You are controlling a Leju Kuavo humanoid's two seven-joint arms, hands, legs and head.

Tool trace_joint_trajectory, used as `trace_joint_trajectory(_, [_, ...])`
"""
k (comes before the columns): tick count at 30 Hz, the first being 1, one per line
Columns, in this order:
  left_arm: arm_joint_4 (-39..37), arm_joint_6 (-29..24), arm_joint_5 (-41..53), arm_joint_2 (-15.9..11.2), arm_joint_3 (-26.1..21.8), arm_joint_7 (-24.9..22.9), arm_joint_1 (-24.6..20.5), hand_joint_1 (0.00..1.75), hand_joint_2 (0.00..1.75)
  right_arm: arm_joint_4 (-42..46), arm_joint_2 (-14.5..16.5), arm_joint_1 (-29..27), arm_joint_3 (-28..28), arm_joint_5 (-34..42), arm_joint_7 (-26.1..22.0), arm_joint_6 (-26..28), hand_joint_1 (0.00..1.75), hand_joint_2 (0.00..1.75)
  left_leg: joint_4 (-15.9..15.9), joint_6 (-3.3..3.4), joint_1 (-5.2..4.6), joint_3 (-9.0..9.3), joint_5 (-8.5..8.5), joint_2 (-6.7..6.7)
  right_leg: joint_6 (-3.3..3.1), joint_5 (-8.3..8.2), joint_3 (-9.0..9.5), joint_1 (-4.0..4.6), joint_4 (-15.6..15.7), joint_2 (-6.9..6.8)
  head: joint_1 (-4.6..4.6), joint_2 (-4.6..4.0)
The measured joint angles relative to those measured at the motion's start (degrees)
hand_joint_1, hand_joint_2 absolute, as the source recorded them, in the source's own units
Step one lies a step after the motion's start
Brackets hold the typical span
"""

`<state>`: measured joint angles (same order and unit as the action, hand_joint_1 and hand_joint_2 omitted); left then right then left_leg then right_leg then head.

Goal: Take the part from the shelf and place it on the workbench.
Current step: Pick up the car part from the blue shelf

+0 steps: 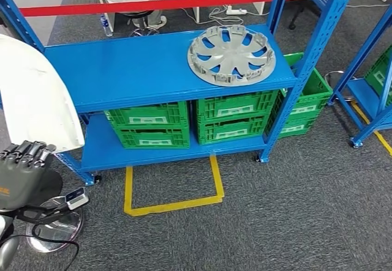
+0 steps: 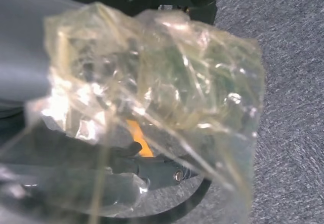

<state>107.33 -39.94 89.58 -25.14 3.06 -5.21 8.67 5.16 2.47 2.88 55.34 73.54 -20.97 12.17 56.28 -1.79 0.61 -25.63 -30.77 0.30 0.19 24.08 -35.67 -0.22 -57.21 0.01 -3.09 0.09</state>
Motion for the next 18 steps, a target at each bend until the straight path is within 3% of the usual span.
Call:
trace_joint_trajectory(3, [2.7, 0.0, 0.1, -0.3, -2.5, -0.2, 3.5, 1.75, 1.75, -0.5, 0.2, -0.2, 0.0, 0.0, 0.0, -0.4, 0.00, 0.00, -1.1, 1.57, -0.26, -0.50, 0.41, 0.18, 1.02, -0.83, -0.66, -0.09, -0.1, 0.01, -0.02, 0.00])
trace_joint_trajectory(4, [3.5, 0.0, 0.1, -0.4, -3.2, -0.2, 4.4, 1.75, 1.75, -0.7, 0.2, -0.3, 0.0, -0.1, 0.0, -0.6, 0.00, 0.00, -1.1, 2.18, -0.22, -1.13, 1.06, 0.31, 1.28, 0.46, -1.25, -0.16, -1.0, 0.01, 0.07, 0.00])
trace_joint_trajectory(5, [4.1, 0.0, 0.2, -0.4, -3.7, -0.2, 5.2, 1.75, 1.75, -0.8, 0.2, -0.4, 0.0, -0.1, 0.0, -0.6, 0.00, 0.00, -1.2, 2.68, -0.16, -1.92, 1.81, 0.43, 1.49, 2.85, -2.12, -0.20, -3.0, 0.01, 0.18, 0.00])
trace_joint_trajectory(7, [5.2, 0.0, 0.2, -0.4, -4.5, -0.3, 6.4, 1.75, 1.75, -1.0, 0.2, -0.5, 0.0, -0.1, 0.0, -0.7, 0.00, 0.00, -1.1, 3.23, -0.27, -3.76, 3.32, 0.50, 1.76, 8.98, -4.19, -0.29, -10.0, -0.02, 0.38, 0.00])
trace_joint_trajectory(8, [5.5, 0.0, 0.3, -0.4, -4.8, -0.3, 6.8, 1.75, 1.75, -1.0, 0.2, -0.4, 0.0, -0.1, 0.0, -0.7, 0.00, 0.00, -1.1, 3.27, -0.38, -4.70, 4.07, 0.50, 1.84, 10.83, -4.81, -0.29, -13.7, -0.03, 0.38, 0.00])
trace_joint_trajectory(9, [5.8, 0.0, 0.3, -0.4, -5.0, -0.3, 7.2, 1.75, 1.75, -1.0, 0.3, -0.4, 0.0, -0.1, 0.0, -0.8, 0.00, 0.00, -1.0, 3.27, -0.51, -5.67, 4.81, 0.51, 1.85, 11.23, -4.80, -0.29, -16.3, -0.03, 0.37, 0.00])
trace_joint_trajectory(10, [6.0, 0.0, 0.3, -0.4, -5.2, -0.3, 7.5, 1.75, 1.75, -1.0, 0.3, -0.4, 0.0, -0.2, 0.0, -0.8, 0.00, 0.00, -0.9, 3.24, -0.67, -6.65, 5.53, 0.51, 1.74, 10.32, -3.89, -0.28, -17.1, -0.03, 0.37, 0.00])
trace_joint_trajectory(11, [6.2, 0.0, 0.3, -0.3, -5.3, -0.2, 7.9, 1.75, 1.75, -1.1, 0.3, -0.3, 0.0, -0.2, 0.0, -0.9, 0.00, 0.00, -0.9, 3.17, -0.83, -7.59, 6.24, 0.51, 1.50, 8.68, -1.90, -0.25, -15.8, -0.03, 0.37, 0.00])
trace_joint_trajectory(13, [7.0, 0.0, 0.1, -0.2, -6.0, -0.1, 8.8, 1.75, 1.75, -1.3, 0.3, -0.2, 0.0, -0.3, -0.1, -1.1, 0.00, 0.00, -0.7, 2.95, -1.15, -9.00, 7.46, 0.52, 0.68, 6.71, 5.00, 0.02, -8.0, -0.04, 0.37, 0.00])
trace_joint_trajectory(15, [8.2, 0.0, -0.6, 0.2, -7.1, 0.4, 10.1, 1.75, 1.75, -1.8, 0.4, 0.0, 0.0, -0.4, -0.2, -1.4, 0.00, 0.00, -0.5, 2.53, -1.33, -9.60, 8.50, 0.62, 0.08, 7.96, 11.31, 0.35, 0.8, -0.03, 0.34, 0.00])
trace_joint_trajectory(16, [8.8, 0.0, -1.3, 0.6, -7.8, 1.0, 10.7, 1.75, 1.75, -2.1, 0.5, 0.0, 0.0, -0.3, -0.3, -1.4, 0.00, 0.00, -0.5, 2.23, -1.33, -9.74, 9.03, 0.69, -0.08, 8.65, 12.83, 0.53, 3.2, -0.01, 0.36, 0.00])
trace_joint_trajectory(18, [9.7, 0.0, -2.6, 1.5, -9.3, 2.7, 12.0, 1.75, 1.75, -2.5, 0.8, -0.2, 0.0, -0.1, 0.1, -1.2, 0.00, 0.00, -0.5, 1.61, -1.15, -10.05, 9.65, 0.66, -0.45, 8.19, 12.27, 0.53, 4.0, -0.07, 0.43, 0.00])
